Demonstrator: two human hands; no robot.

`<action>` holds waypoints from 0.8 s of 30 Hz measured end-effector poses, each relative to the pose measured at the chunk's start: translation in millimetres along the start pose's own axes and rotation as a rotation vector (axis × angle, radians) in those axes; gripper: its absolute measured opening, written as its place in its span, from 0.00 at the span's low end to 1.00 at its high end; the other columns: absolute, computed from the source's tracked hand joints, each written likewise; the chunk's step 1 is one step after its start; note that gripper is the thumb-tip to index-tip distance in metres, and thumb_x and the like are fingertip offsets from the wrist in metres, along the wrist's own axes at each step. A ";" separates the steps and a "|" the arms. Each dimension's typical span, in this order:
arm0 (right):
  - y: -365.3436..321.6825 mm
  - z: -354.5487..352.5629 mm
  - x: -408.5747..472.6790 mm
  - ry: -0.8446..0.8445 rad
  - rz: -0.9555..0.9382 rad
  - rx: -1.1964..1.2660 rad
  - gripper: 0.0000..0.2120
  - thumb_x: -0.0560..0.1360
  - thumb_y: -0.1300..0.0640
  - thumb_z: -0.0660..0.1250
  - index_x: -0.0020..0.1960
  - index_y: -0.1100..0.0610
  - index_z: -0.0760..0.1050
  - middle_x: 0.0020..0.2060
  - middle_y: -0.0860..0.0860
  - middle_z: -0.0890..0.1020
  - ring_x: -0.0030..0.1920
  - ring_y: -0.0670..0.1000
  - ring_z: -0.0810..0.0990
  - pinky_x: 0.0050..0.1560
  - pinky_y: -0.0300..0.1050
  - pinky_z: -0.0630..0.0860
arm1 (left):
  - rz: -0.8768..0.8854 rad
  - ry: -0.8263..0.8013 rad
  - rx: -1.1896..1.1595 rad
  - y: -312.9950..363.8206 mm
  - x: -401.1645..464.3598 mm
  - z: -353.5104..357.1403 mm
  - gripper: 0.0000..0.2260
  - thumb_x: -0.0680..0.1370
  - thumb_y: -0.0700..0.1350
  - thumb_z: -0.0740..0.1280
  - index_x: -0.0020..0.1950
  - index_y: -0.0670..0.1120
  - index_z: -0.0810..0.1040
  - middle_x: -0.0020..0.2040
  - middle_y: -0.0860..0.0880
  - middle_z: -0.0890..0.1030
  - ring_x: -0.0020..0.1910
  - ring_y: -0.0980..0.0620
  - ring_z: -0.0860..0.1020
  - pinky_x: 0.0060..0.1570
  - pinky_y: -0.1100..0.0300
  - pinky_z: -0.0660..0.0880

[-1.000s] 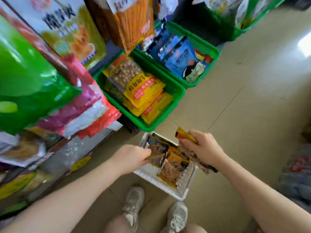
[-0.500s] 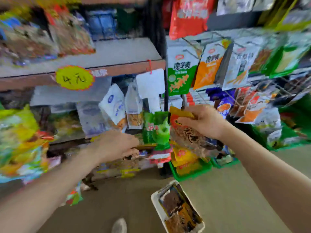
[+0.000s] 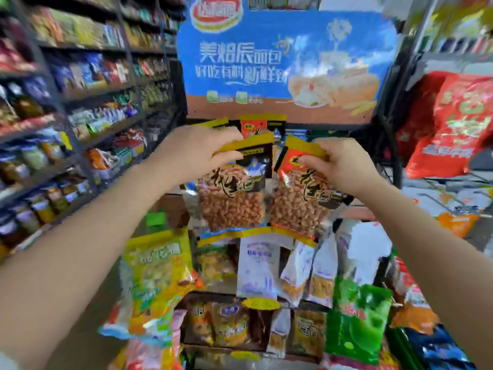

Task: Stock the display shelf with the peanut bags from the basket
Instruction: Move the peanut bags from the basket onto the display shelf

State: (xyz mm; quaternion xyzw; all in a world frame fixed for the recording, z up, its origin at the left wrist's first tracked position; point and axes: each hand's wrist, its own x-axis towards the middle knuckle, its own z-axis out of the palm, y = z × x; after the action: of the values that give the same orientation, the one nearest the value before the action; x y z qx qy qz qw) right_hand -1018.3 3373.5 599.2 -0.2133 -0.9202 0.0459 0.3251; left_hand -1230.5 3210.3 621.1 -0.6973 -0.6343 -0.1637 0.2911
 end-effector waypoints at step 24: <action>49.0 136.1 224.8 -0.310 0.199 -0.569 0.16 0.77 0.45 0.61 0.55 0.57 0.70 0.52 0.56 0.80 0.52 0.59 0.78 0.44 0.50 0.73 | 0.190 -0.320 0.244 -218.1 85.4 179.9 0.13 0.81 0.54 0.55 0.55 0.45 0.70 0.45 0.46 0.80 0.43 0.44 0.79 0.28 0.58 0.64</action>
State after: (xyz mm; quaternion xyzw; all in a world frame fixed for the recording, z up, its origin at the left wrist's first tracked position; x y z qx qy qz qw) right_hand -1241.5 3520.1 611.5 -0.3748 -0.9092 -0.1493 0.1026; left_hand -1457.4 3393.7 575.7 -0.7306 -0.6188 0.0552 0.2834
